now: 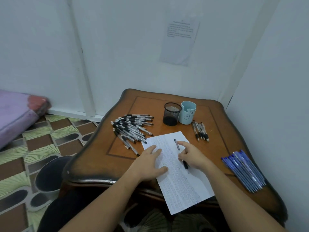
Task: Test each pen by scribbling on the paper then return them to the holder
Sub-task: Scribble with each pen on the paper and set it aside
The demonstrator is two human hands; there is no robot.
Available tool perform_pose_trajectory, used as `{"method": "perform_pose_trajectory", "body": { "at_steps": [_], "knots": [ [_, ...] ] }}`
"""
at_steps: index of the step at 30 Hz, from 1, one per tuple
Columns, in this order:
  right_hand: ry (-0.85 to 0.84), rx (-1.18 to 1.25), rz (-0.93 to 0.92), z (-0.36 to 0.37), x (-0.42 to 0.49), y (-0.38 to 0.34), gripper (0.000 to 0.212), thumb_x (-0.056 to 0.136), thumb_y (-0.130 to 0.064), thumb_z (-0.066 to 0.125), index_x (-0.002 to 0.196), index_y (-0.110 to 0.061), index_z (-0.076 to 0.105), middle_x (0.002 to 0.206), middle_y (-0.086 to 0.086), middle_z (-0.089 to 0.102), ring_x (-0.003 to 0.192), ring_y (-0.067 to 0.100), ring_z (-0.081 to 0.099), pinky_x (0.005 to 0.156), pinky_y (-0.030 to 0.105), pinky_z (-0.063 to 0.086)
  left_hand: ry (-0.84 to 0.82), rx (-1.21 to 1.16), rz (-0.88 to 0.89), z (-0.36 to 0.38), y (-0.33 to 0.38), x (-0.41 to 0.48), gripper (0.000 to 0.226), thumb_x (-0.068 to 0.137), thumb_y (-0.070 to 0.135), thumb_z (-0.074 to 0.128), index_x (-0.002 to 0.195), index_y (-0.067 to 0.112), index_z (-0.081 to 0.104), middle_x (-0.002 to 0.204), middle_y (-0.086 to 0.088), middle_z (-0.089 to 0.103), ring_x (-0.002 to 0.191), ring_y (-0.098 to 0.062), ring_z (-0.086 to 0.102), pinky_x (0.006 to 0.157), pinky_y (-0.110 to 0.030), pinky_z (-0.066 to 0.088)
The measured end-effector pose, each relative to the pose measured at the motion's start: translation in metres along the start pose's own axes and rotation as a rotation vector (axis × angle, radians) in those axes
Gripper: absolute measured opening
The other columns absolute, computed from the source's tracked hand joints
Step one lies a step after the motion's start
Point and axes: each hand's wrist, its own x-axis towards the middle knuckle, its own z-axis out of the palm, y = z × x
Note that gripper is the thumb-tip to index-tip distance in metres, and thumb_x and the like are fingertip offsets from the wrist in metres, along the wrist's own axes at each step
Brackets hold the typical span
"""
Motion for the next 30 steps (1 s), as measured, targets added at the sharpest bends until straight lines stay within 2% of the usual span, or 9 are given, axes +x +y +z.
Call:
{"method": "perform_pose_trajectory", "body": {
  "at_steps": [6,8,11,15,19,25,26,28,30],
  "knots": [
    [-0.058,-0.137,-0.101,0.014,0.004,-0.039,0.059,0.097,-0.010,0.057,0.149,-0.032,0.040,0.094,0.002,0.065,0.076,0.013,0.059,0.067,0.023,0.051,0.109,0.024,-0.009,-0.036,-0.027,-0.015,0.077,0.090,0.056,0.052,0.154,0.024,0.023,0.162,0.003,0.010,0.147,-0.016,0.010,0.117,-0.034,0.019],
    [-0.081,-0.158,-0.150,0.027,0.009,-0.059,0.058,0.098,-0.010,0.057,0.149,-0.032,0.041,0.094,0.003,0.066,0.075,0.014,0.059,0.065,0.022,0.051,0.146,0.044,-0.044,-0.047,-0.044,-0.024,0.077,0.090,0.054,0.054,0.153,0.022,0.025,0.161,0.001,0.014,0.147,-0.018,0.012,0.117,-0.032,0.018],
    [-0.124,-0.172,-0.251,0.051,0.015,-0.096,0.056,0.098,-0.010,0.056,0.148,-0.031,0.042,0.087,0.002,0.060,0.066,0.013,0.052,0.055,0.021,0.043,0.202,0.074,-0.148,-0.063,-0.078,-0.043,0.077,0.089,0.054,0.055,0.153,0.022,0.025,0.160,-0.002,0.017,0.146,-0.019,0.014,0.119,-0.032,0.016],
    [-0.217,-0.222,-0.403,0.092,0.026,-0.153,0.052,0.098,-0.013,0.057,0.146,-0.028,0.046,0.080,-0.010,0.052,0.062,0.004,0.047,0.048,0.013,0.032,0.230,0.089,-0.302,-0.084,-0.133,-0.079,0.078,0.089,0.053,0.055,0.152,0.017,0.026,0.159,-0.006,0.021,0.144,-0.023,0.019,0.119,-0.033,0.018],
    [-0.328,-0.185,-0.449,0.146,0.038,-0.208,0.047,0.096,-0.014,0.060,0.141,-0.028,0.052,0.091,-0.009,0.057,0.070,0.004,0.054,0.050,0.010,0.039,0.242,0.067,-0.461,-0.101,-0.180,-0.119,0.076,0.087,0.051,0.057,0.151,0.019,0.029,0.156,-0.007,0.025,0.140,-0.026,0.028,0.115,-0.041,0.028],
    [-0.477,-0.107,-0.382,0.231,0.047,-0.272,0.051,0.094,-0.009,0.061,0.143,-0.019,0.051,0.106,0.007,0.066,0.089,0.021,0.066,0.078,0.034,0.057,0.263,-0.012,-0.666,-0.115,-0.238,-0.176,0.072,0.089,0.049,0.059,0.150,0.021,0.032,0.155,-0.004,0.030,0.137,-0.022,0.037,0.112,-0.038,0.035],
    [-0.480,-0.120,-0.395,0.240,0.049,-0.281,0.055,0.095,-0.012,0.062,0.147,-0.016,0.047,0.115,0.008,0.066,0.093,0.021,0.065,0.085,0.036,0.055,0.270,-0.025,-0.689,-0.117,-0.244,-0.182,0.070,0.089,0.047,0.059,0.149,0.022,0.033,0.154,-0.004,0.032,0.136,-0.021,0.038,0.110,-0.037,0.036],
    [-0.458,-0.189,-0.446,0.254,0.053,-0.294,0.060,0.096,-0.019,0.064,0.150,-0.011,0.040,0.142,0.009,0.055,0.117,0.023,0.059,0.097,0.032,0.045,0.291,-0.033,-0.717,-0.119,-0.253,-0.191,0.064,0.090,0.044,0.060,0.146,0.021,0.037,0.151,-0.004,0.036,0.133,-0.021,0.040,0.105,-0.035,0.037],
    [-0.438,-0.261,-0.474,0.260,0.055,-0.300,0.061,0.097,-0.022,0.063,0.151,-0.011,0.038,0.152,0.007,0.046,0.133,0.025,0.050,0.102,0.030,0.041,0.314,-0.040,-0.721,-0.120,-0.259,-0.194,0.061,0.090,0.042,0.060,0.144,0.021,0.040,0.147,-0.005,0.041,0.129,-0.020,0.043,0.102,-0.033,0.039]
  ]
}}
